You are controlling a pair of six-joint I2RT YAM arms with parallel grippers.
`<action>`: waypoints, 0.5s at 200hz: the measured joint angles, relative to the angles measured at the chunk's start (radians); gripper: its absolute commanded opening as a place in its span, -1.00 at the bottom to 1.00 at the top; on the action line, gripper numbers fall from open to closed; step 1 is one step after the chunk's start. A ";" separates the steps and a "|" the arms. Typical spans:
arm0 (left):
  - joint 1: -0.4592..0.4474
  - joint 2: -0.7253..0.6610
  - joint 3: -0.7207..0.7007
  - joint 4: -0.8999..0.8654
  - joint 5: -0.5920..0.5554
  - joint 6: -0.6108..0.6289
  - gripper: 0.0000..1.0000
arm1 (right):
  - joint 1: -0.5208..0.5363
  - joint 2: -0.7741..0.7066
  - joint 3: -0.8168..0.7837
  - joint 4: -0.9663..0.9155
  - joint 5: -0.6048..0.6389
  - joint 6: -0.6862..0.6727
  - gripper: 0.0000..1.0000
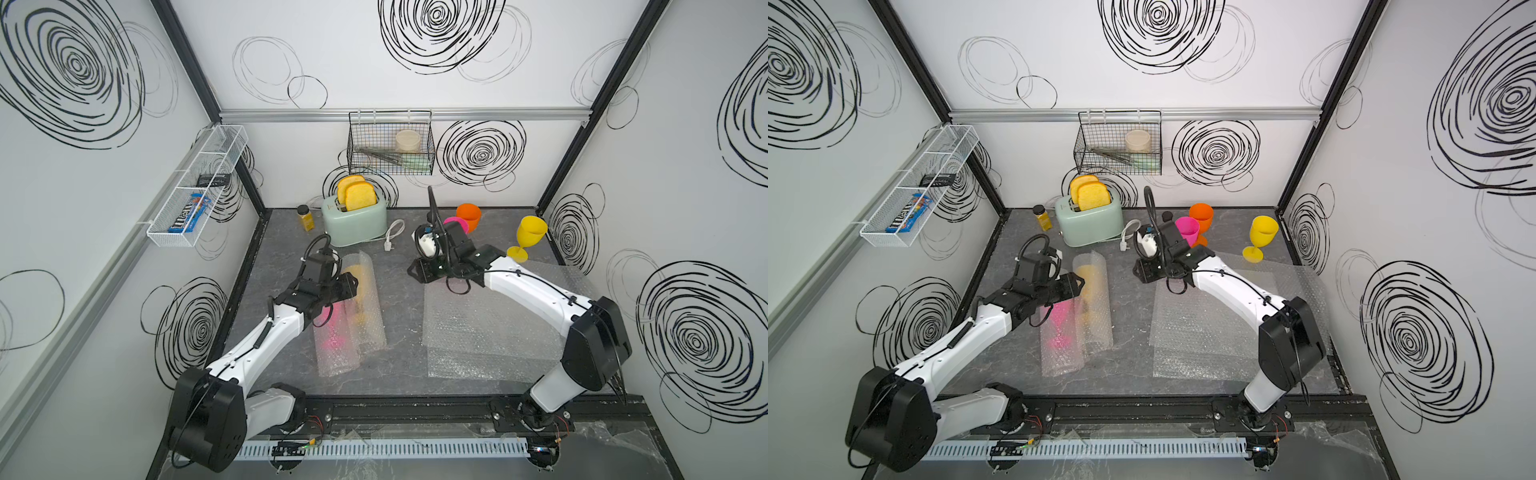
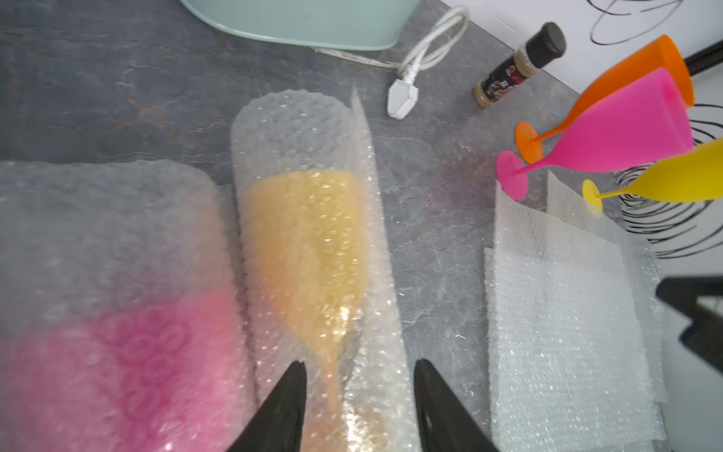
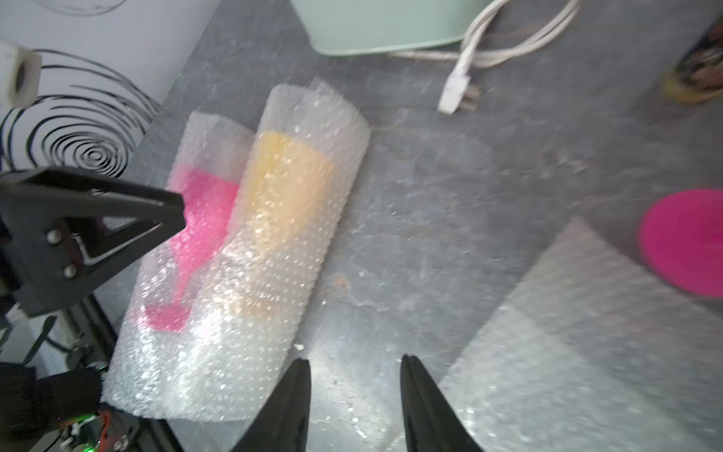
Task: Unpack wine glasses from bubble wrap
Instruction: Move the bubble wrap to the center of the board.
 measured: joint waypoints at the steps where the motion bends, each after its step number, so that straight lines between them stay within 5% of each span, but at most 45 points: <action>1: 0.003 -0.001 -0.002 0.000 0.000 0.000 -0.01 | 0.003 0.000 -0.001 0.002 0.000 0.001 -0.06; 100: 0.112 -0.070 -0.078 -0.006 0.055 -0.002 -0.02 | 0.275 0.291 0.187 0.069 0.085 0.113 0.18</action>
